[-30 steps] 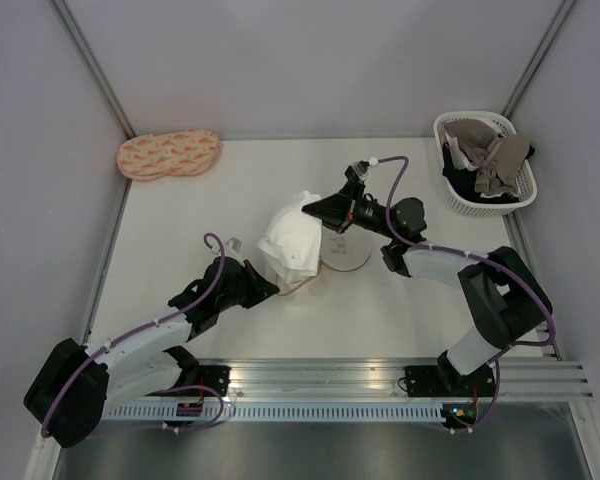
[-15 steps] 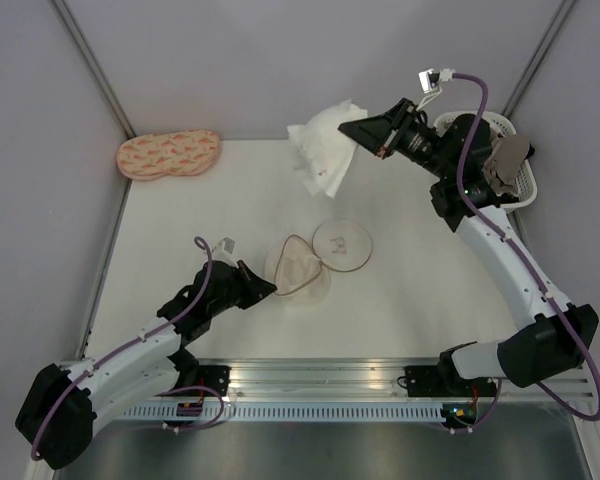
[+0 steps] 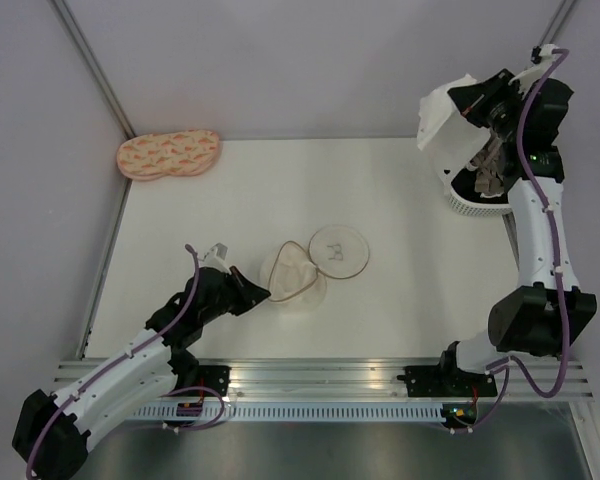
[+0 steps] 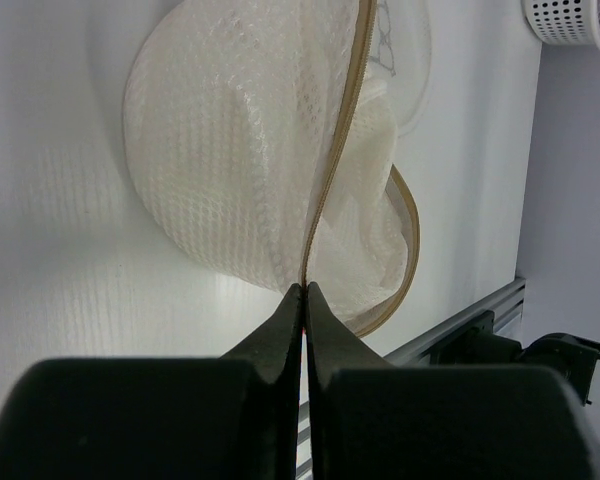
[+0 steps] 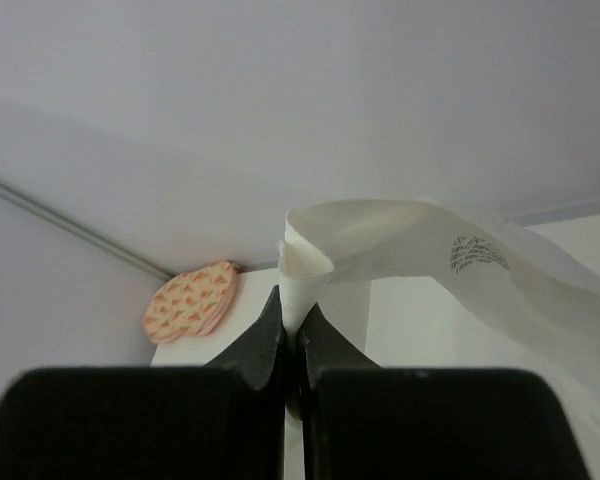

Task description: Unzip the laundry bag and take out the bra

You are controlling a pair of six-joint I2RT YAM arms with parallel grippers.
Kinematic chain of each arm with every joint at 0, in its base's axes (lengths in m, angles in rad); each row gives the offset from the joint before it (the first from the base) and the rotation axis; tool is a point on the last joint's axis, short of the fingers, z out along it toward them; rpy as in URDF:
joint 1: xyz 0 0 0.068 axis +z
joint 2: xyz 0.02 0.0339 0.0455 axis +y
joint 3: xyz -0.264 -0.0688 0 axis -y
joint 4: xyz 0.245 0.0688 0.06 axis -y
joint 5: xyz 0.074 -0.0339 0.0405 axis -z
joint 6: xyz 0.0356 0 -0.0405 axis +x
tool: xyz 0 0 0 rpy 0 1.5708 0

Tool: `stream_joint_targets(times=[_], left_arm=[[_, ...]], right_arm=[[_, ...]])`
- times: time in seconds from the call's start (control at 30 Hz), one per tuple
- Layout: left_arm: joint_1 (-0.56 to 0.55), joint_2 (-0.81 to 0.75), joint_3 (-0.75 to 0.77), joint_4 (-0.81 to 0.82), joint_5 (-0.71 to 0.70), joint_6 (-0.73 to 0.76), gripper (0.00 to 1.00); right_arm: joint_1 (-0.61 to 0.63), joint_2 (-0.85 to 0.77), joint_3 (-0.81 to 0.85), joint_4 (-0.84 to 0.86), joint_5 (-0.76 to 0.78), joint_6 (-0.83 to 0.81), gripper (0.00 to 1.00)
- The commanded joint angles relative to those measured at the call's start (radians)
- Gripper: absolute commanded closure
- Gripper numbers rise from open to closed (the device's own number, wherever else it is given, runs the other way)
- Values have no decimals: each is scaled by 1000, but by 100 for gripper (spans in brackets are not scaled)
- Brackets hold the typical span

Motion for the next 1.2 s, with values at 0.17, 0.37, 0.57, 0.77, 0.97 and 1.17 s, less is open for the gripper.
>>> stream_joint_targets(times=[0.17, 0.37, 0.57, 0.77, 0.97, 1.17], left_arm=[[5, -52, -1, -108, -13, -3, 98], [5, -78, 43, -188, -50, 5, 98], [7, -72, 85, -234, -82, 8, 98], [8, -52, 100, -239, -92, 3, 98], [8, -51, 95, -237, -95, -3, 98], [8, -66, 82, -226, -89, -12, 98]], right_arm=[[-190, 153, 177, 27, 20, 26, 100], [-276, 337, 322, 50, 4, 79, 100], [-315, 544, 512, 36, 6, 112, 100], [-318, 765, 724, -54, -69, 135, 33], [-318, 733, 676, 53, -117, 150, 21], [-316, 597, 564, 157, -135, 147, 2]])
